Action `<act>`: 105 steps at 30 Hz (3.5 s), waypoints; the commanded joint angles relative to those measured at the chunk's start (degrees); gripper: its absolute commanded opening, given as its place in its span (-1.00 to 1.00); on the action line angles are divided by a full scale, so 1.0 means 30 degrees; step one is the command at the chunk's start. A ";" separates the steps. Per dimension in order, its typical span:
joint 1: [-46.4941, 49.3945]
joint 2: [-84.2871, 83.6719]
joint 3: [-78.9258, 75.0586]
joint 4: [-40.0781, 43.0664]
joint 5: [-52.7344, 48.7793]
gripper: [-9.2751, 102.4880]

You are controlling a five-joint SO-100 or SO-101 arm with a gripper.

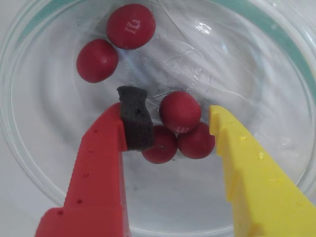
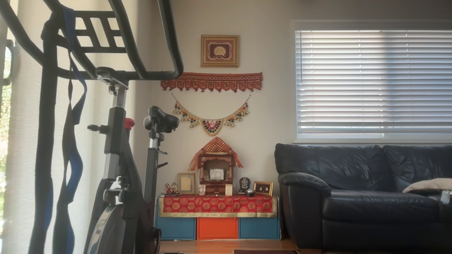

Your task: Sort medicines into box.

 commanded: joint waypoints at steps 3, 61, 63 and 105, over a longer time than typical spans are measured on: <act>-0.0117 0.0029 -0.0879 0.0205 0.0059 -0.61; 0.6416 0.0967 -0.9111 0.1992 0.1201 -0.81; 0.6709 -0.1084 -1.1396 0.2695 0.1377 -0.81; 0.7822 -0.8906 -2.2002 0.6797 0.1787 -0.23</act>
